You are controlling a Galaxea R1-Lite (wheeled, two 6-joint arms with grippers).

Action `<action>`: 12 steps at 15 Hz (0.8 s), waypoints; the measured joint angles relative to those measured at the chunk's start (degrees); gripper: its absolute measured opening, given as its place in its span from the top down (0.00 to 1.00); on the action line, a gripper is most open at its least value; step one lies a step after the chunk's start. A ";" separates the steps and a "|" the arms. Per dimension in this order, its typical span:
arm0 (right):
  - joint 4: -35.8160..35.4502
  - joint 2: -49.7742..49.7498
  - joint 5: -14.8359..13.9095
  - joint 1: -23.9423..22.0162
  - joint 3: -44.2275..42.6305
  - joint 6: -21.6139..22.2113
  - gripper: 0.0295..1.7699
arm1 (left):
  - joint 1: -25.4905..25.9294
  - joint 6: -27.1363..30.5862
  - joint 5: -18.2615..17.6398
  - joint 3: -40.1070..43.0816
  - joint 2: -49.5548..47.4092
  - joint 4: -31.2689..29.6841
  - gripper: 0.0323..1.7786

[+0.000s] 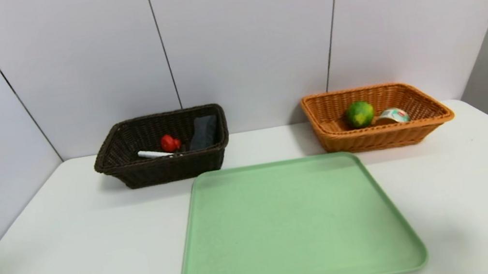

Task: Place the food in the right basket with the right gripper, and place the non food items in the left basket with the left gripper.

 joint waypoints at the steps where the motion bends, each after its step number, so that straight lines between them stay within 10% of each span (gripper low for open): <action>1: 0.00 -1.57 0.00 -0.26 1.27 0.00 0.03 | 1.38 -0.02 0.06 3.41 -4.05 0.13 0.07; 12: -0.46 -22.35 -2.83 -0.59 13.53 -0.34 0.03 | 6.11 0.66 1.77 24.59 -38.10 11.74 0.05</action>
